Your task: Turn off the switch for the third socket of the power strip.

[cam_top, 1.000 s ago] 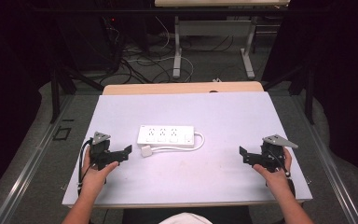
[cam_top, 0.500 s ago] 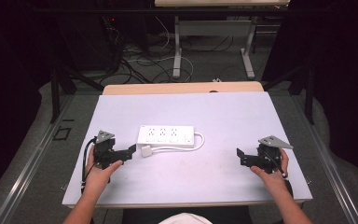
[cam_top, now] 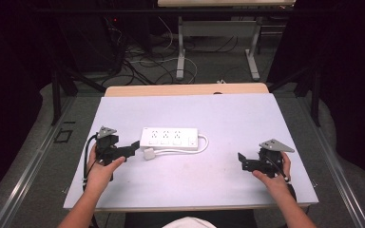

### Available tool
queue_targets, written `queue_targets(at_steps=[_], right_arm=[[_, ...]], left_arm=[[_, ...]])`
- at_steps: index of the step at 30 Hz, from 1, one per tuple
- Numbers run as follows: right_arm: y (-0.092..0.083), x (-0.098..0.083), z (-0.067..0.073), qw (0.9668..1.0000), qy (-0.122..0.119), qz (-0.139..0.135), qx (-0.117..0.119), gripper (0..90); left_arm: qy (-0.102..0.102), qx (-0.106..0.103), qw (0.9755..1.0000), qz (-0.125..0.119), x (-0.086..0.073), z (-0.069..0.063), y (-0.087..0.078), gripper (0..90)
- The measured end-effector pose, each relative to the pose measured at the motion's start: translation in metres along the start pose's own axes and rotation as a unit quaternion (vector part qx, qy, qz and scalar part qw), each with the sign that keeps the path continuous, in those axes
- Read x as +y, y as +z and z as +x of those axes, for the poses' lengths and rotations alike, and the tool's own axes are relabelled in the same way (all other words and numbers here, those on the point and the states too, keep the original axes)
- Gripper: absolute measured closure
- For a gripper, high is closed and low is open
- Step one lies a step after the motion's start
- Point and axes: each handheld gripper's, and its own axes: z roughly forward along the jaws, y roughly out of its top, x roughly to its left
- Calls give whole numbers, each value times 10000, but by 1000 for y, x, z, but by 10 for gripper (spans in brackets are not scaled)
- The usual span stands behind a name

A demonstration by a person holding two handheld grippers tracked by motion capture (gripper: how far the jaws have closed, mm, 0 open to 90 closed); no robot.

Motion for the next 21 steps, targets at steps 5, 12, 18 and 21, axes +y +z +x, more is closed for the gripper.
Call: queue_targets(at_steps=[5, 12, 18, 21], right_arm=[[1, 0, 1, 10000, 15, 12, -3, 0], [2, -1, 0, 10000, 16, 74, 38, 0], [3, -2, 0, 10000, -22, 48, 27, 0], [3, -2, -1, 10000, -16, 89, 42, 0]], left_arm=[[63, 64, 9999, 106, 7, 1, 0, 115], [-44, 61, 9998, 167, 20, 4, -1, 159], [78, 109, 9996, 239, 28, 5, -1, 174], [105, 144, 9995, 266, 30, 4, 0, 189]])
